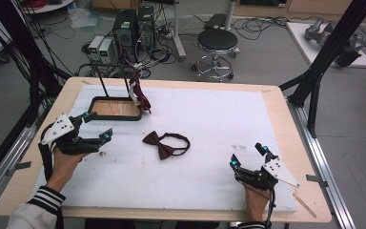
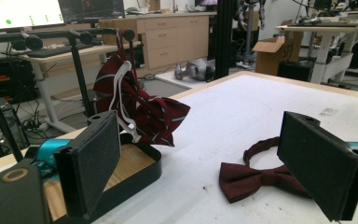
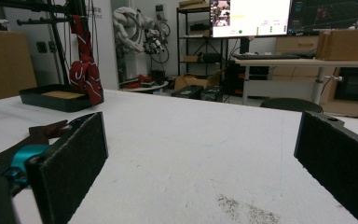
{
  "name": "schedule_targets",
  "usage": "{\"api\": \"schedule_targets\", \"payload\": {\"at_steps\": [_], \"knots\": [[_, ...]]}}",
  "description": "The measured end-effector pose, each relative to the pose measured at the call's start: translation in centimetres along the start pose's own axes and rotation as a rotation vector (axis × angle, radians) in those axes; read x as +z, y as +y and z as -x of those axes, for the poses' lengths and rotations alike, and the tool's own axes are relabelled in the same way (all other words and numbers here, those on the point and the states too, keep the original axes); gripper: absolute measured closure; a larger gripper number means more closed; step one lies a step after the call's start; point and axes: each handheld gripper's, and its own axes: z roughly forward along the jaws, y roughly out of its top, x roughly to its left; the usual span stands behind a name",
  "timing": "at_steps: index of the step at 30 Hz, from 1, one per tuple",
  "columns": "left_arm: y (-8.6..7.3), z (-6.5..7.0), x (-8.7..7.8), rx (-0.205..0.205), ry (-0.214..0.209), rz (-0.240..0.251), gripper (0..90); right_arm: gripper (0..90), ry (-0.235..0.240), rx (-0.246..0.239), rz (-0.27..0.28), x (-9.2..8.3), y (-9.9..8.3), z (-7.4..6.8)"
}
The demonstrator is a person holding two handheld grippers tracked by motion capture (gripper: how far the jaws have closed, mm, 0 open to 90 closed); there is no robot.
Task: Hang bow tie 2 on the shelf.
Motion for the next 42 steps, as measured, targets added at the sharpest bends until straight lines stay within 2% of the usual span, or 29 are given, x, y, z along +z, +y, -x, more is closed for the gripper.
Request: {"api": "schedule_targets", "payload": {"at_steps": [13,21,31,34,37,42], "knots": [[0.8,0.2,0.5,0.013,-0.008,-0.003,13.9,1.7,-0.001,-0.003,-0.002,0.1,0.0,0.0],[1.4,0.4,1.3,0.013,-0.035,-0.023,13.9,1.7,-0.002,0.0,-0.003,0.1,0.0,0.0],[2.3,0.7,3.0,0.01,-0.112,-0.114,13.0,1.7,-0.002,0.004,-0.005,0.1,0.0,0.0],[2.7,1.0,3.9,0.02,-0.143,-0.138,13.0,1.8,-0.002,0.005,-0.005,0.1,0.0,0.0],[3.1,1.4,5.0,0.019,-0.193,-0.172,12.9,1.7,-0.004,0.004,-0.004,0.1,0.0,0.1],[3.7,2.1,6.5,0.043,-0.248,-0.21,13.0,1.7,-0.001,0.006,-0.002,0.1,0.0,0.1]]}}
